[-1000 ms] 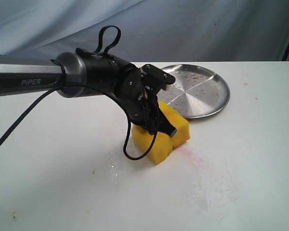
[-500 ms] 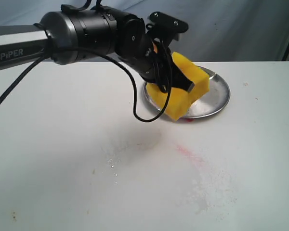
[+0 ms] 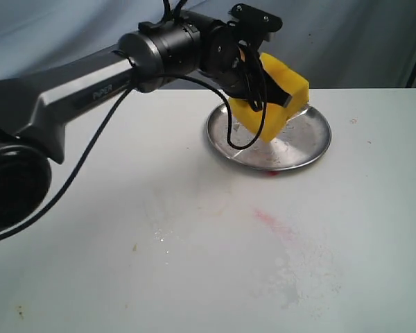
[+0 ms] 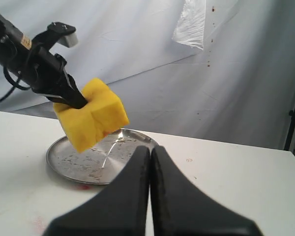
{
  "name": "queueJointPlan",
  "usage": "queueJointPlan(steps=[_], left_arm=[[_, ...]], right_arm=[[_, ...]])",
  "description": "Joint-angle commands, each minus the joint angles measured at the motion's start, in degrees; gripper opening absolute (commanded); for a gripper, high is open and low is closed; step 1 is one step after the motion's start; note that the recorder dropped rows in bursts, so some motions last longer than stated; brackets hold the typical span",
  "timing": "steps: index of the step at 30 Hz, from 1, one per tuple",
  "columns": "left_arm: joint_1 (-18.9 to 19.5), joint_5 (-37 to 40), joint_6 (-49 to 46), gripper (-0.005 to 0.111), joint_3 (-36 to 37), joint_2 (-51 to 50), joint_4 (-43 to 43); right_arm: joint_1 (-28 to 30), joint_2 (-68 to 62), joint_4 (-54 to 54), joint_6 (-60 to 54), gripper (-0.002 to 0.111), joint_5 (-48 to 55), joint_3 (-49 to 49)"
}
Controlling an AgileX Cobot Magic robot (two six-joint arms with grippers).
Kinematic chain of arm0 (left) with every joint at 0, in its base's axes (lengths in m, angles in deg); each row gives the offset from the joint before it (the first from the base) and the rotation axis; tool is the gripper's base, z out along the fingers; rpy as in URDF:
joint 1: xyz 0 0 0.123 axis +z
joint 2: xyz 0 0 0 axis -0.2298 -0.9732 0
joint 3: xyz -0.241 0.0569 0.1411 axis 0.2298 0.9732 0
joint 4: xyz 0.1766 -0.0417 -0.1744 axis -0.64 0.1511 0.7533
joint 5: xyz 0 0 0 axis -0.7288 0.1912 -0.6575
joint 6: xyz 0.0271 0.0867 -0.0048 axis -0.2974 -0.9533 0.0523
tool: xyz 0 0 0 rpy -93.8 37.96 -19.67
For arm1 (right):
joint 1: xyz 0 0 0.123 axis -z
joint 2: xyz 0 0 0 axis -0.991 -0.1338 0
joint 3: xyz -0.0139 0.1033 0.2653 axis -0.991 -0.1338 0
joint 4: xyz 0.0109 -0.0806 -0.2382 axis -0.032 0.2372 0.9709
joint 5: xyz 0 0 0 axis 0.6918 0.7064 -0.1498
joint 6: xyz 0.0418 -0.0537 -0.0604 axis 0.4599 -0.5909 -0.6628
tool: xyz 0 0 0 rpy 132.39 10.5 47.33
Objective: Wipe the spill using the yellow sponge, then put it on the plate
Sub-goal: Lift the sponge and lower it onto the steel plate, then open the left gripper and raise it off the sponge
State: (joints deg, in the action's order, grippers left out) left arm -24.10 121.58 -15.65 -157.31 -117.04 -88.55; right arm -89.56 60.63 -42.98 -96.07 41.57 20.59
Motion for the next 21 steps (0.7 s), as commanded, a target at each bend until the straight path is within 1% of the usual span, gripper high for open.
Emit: queueJointPlan(steps=[1, 5, 8, 11, 12, 13, 14, 15, 17, 19, 21], left_arm=[[1.52, 1.15, 1.39, 0.000, -6.77, -5.46, 2.64], [2.10, 1.16, 1.95, 0.006, -9.07, -8.51, 4.11], [2.10, 1.48, 1.95, 0.016, -9.41, -9.94, 4.37], [2.10, 1.48, 1.83, 0.033, -9.41, -10.35, 5.21], [2.10, 1.48, 1.83, 0.041, -9.41, -10.35, 5.21], [2.10, 1.48, 1.83, 0.052, -9.41, -10.35, 5.21], [2.10, 1.48, 1.83, 0.058, -9.41, -10.35, 5.07], [2.10, 1.48, 1.33, 0.061, -9.41, -10.35, 4.98], [1.95, 0.75, 0.00, 0.061, -9.56, -9.36, 4.53], [1.84, -0.86, -0.10, 0.061, -9.56, -7.10, 2.28], [1.84, 1.69, 0.03, 0.061, -9.45, -4.16, 0.79]], right_arm=[[0.47, 0.14, 0.39, 0.05, 0.000, -0.17, -0.21], [0.47, 0.14, 0.39, 0.05, 0.000, -0.17, -0.21], [0.47, 0.14, 0.39, 0.05, 0.000, -0.17, -0.21], [0.47, 0.14, 0.39, 0.05, 0.000, -0.17, -0.21], [0.47, 0.14, 0.39, 0.05, 0.000, -0.17, -0.21], [0.47, 0.14, 0.39, 0.05, 0.000, -0.17, -0.21], [0.47, 0.14, 0.39, 0.05, 0.000, -0.17, -0.21], [0.47, 0.14, 0.39, 0.05, 0.000, -0.17, -0.21], [0.47, 0.14, 0.39, 0.05, 0.000, -0.17, -0.21], [0.47, 0.14, 0.39, 0.05, 0.000, -0.17, -0.21], [0.47, 0.14, 0.39, 0.05, 0.000, -0.17, -0.21]])
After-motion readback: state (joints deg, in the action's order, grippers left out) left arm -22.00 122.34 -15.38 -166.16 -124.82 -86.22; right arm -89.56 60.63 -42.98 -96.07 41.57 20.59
